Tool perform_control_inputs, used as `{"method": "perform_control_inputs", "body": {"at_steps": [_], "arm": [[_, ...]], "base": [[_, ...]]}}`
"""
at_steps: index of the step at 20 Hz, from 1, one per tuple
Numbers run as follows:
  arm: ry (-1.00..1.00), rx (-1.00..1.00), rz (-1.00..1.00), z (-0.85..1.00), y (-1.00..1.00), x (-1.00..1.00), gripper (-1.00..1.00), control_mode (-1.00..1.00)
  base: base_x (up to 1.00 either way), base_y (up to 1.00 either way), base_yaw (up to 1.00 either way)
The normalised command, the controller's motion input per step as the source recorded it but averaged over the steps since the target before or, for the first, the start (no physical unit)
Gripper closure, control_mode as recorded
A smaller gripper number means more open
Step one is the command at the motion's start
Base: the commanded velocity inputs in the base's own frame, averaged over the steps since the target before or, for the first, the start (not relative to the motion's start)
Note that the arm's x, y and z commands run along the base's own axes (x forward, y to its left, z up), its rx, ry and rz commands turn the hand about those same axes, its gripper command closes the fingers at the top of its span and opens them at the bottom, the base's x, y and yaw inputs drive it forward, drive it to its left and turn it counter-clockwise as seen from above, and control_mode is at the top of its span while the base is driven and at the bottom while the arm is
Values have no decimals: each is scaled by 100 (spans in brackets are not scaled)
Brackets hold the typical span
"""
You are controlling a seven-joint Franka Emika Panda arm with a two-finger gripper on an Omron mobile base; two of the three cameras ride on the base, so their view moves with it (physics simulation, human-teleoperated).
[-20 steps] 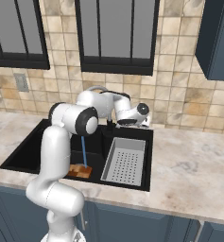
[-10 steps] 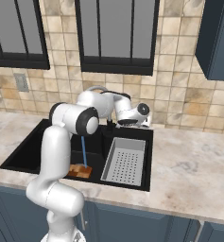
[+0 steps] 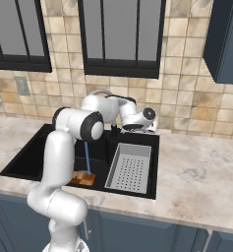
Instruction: Turn on the sink faucet with hot water and rinse the cutting board for ten seconds, then turn off the faucet. Push the cutting board to reach the water if necessary.
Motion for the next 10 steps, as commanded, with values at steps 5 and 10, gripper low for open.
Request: {"method": "perform_control_inputs", "body": {"at_steps": [5,10], "arm": [[0,0,0,-3,0,0,-100,-100],[0,0,0,-7,0,0,-100,-100]], "base": [[0,0,0],[0,0,0]]}}
